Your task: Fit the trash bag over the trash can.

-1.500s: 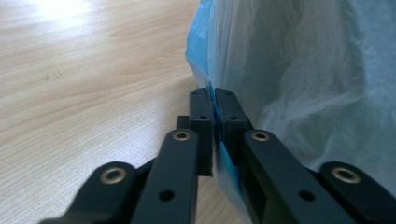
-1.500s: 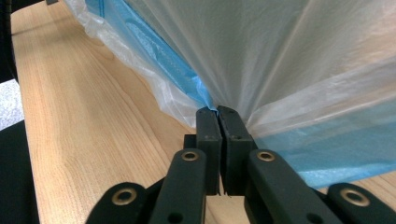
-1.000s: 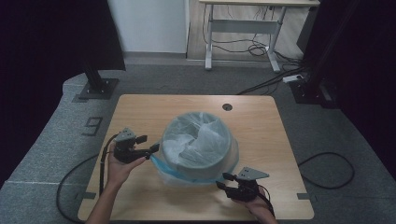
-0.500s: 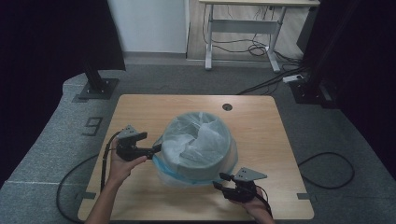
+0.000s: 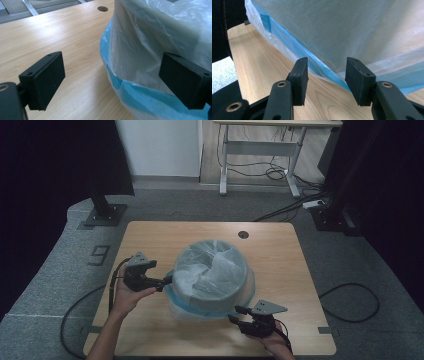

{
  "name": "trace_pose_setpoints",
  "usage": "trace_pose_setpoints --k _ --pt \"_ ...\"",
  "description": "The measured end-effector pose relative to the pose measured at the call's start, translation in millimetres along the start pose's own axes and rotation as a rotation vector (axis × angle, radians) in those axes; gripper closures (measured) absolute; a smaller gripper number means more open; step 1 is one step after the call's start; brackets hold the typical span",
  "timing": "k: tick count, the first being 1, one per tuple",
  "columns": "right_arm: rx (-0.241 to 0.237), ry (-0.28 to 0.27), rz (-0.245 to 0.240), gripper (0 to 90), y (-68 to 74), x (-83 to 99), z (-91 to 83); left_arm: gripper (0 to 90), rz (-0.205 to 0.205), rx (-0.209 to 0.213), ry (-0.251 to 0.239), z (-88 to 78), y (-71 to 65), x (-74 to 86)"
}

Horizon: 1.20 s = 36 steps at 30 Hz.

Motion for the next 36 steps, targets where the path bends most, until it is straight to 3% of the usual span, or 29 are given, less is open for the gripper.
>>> trace_pose_setpoints --k 5,8,11,15,25,32,36 --pt "0.011 -0.007 0.007 52.0 -3.8 0.6 -3.8 7.4 0.066 0.036 -0.035 -24.1 -4.2 -7.9" --pt "0.015 -0.014 0.016 52.1 -5.5 0.4 -6.7 12.5 0.095 0.092 -0.046 -32.1 -10.6 -16.9" --pt "0.021 -0.018 0.022 51.8 -6.5 1.9 -11.0 14.2 0.134 0.148 -0.029 -32.1 -21.1 -26.6" --pt "0.041 -0.027 0.032 49.5 -9.3 6.2 -20.5 14.3 0.170 0.191 -0.010 -23.2 -32.1 -35.8" --pt "0.087 -0.043 0.100 36.0 -24.9 17.4 -45.9 15.8 0.165 0.300 0.012 -8.5 -38.8 -47.3" --pt "0.139 -0.043 0.130 33.9 -36.5 24.6 -58.1 17.2 0.141 0.339 0.022 4.4 -37.3 -60.3" --pt "0.156 -0.038 0.146 34.0 -40.0 29.9 -63.2 18.1 0.127 0.386 0.023 13.7 -37.6 -69.3"
Point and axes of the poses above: each handheld gripper's, and its own axes: z roughly forward along the jaws, x roughly out of its underside, y roughly to its left, the point moved 4 cm from there along z, roughly forward along the jaws, and after that the axes turned 10 degrees about -z, right-handed, at the moved point
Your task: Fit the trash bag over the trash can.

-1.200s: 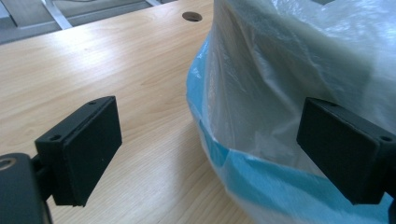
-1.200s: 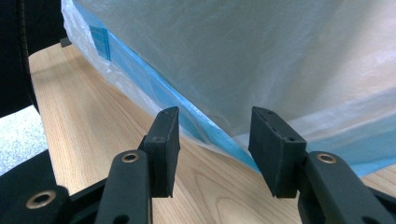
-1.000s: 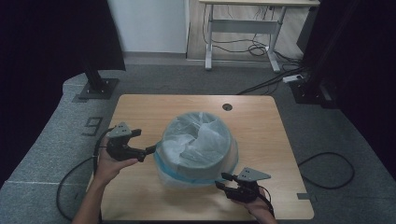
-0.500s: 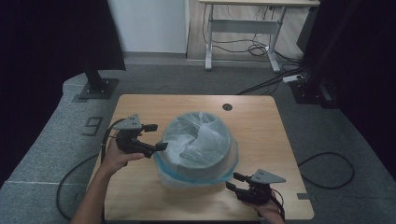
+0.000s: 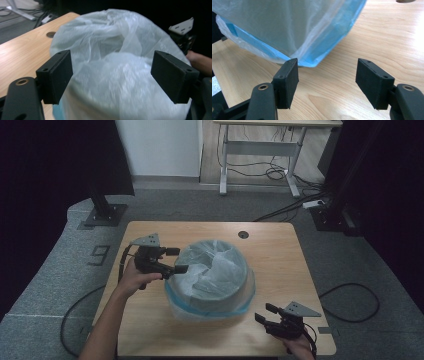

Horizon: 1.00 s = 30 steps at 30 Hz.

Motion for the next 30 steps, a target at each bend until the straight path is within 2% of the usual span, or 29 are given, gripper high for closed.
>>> trace_pose_setpoints --k 5,8,11,14,20,25,30 --pt "0.002 0.006 0.007 34.0 -0.3 1.0 -2.4 19.4 0.010 0.023 0.023 12.9 -0.2 -10.8" --pt "0.005 0.012 0.003 34.0 -0.2 1.5 -2.6 20.3 0.027 0.030 0.060 22.3 -4.2 -16.5" --pt "0.004 0.021 -0.001 34.0 -0.1 2.9 -3.7 20.4 0.036 0.033 0.076 28.5 -9.1 -20.8" --pt "0.008 0.019 0.001 34.1 0.3 2.5 -4.8 21.6 0.025 0.015 0.099 34.0 -13.1 -26.0" --pt "-0.003 0.013 -0.011 34.2 5.1 -1.0 -6.6 21.9 0.043 -0.004 0.135 49.2 -20.1 -36.6" --pt "-0.009 0.015 -0.019 36.4 4.2 0.3 -6.6 25.5 0.045 0.017 0.149 61.3 -25.1 -48.0" --pt "-0.014 0.017 -0.021 36.4 4.5 -0.2 -7.1 25.4 0.049 0.025 0.179 75.1 -27.2 -54.2"
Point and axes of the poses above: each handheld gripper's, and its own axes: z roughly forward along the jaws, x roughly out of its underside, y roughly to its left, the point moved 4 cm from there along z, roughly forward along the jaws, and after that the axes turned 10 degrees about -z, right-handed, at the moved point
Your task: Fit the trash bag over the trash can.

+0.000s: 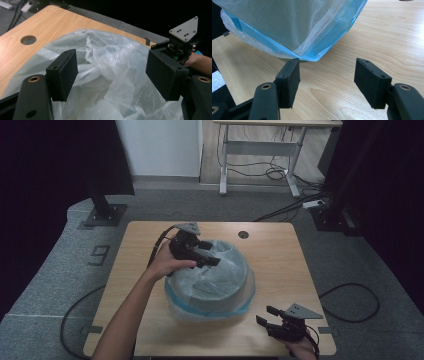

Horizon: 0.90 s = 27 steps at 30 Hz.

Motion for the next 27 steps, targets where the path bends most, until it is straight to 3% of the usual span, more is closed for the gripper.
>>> trace_pose_setpoints --k 3,6,11,27 --pt "-0.003 -0.002 -0.005 38.4 0.4 0.2 -0.5 26.6 -0.004 -0.002 0.021 7.5 1.3 -3.7" --pt "-0.013 -0.005 -0.010 38.7 1.5 -0.4 -0.5 39.7 -0.003 0.007 0.052 14.4 0.6 -6.6" --pt "-0.019 0.002 -0.013 38.6 1.9 -0.3 -0.7 40.2 0.011 -0.018 0.107 28.5 -2.8 -11.4" --pt "-0.017 0.019 -0.014 38.6 0.2 1.1 -2.0 42.1 -0.029 -0.095 0.271 67.4 6.6 -9.5"
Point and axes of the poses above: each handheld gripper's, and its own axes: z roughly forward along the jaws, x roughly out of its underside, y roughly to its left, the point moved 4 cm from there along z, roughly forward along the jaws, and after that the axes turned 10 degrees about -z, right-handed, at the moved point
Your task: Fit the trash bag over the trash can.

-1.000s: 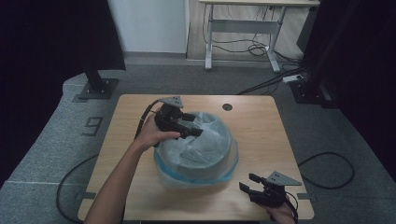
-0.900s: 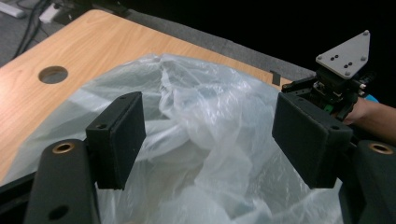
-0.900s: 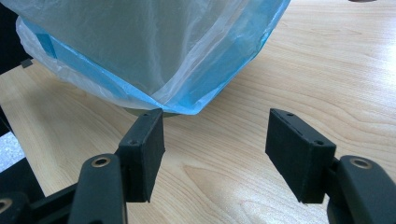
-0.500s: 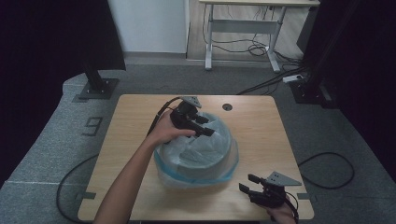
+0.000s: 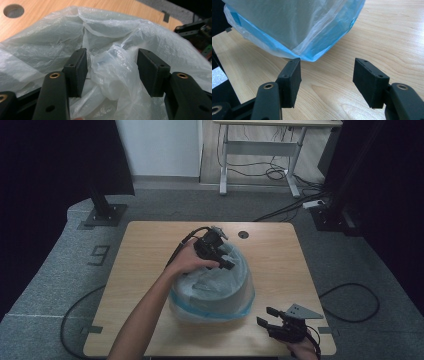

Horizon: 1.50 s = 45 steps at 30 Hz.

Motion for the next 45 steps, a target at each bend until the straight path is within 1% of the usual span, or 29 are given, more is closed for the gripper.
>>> trace_pose_setpoints --k 5,10,15,18,22,23,26,30,32,36,38,42,45 --pt "0.000 0.003 -0.003 38.6 0.1 -0.1 -0.6 41.7 0.006 -0.029 0.050 10.2 -0.6 1.4" --pt "-0.002 0.008 -0.005 38.6 0.4 0.2 -0.1 41.5 0.006 -0.049 0.088 17.8 -1.5 2.1" --pt "-0.003 0.013 -0.012 38.5 0.9 0.5 0.6 41.2 0.013 -0.073 0.142 28.0 -2.2 4.4" --pt "-0.002 0.014 -0.011 38.5 0.7 0.6 0.6 40.9 0.014 -0.079 0.158 33.1 -2.4 5.4" --pt "-0.003 0.017 -0.013 38.5 1.0 0.7 0.5 40.6 0.010 -0.075 0.162 35.3 -1.9 6.4" --pt "-0.002 0.017 -0.013 38.5 1.0 0.7 0.4 40.4 0.010 -0.073 0.157 34.2 -2.0 6.3" --pt "0.000 0.014 -0.012 38.5 0.4 0.5 -0.1 39.4 0.007 -0.064 0.119 25.5 -3.3 4.5" --pt "0.000 0.014 -0.011 38.5 0.2 0.5 -0.2 37.9 0.009 -0.051 0.043 3.9 -5.8 2.2" --pt "-0.001 0.015 -0.014 38.5 0.7 0.4 0.4 37.5 0.013 -0.049 0.018 -5.6 -6.4 2.6" --pt "-0.005 0.019 -0.017 38.5 2.1 0.5 2.0 37.1 0.005 -0.039 -0.032 -24.8 -6.4 6.8" --pt "-0.006 0.021 -0.018 38.5 2.5 0.8 2.6 37.0 0.000 -0.036 -0.045 -30.8 -6.1 9.6" --pt "-0.005 0.023 -0.015 38.5 2.3 1.4 2.6 36.9 -0.003 -0.044 -0.065 -41.8 -6.2 17.5" --pt "-0.003 0.024 -0.013 38.5 1.6 1.9 2.8 36.9 0.005 -0.055 -0.068 -48.2 -7.9 24.5"
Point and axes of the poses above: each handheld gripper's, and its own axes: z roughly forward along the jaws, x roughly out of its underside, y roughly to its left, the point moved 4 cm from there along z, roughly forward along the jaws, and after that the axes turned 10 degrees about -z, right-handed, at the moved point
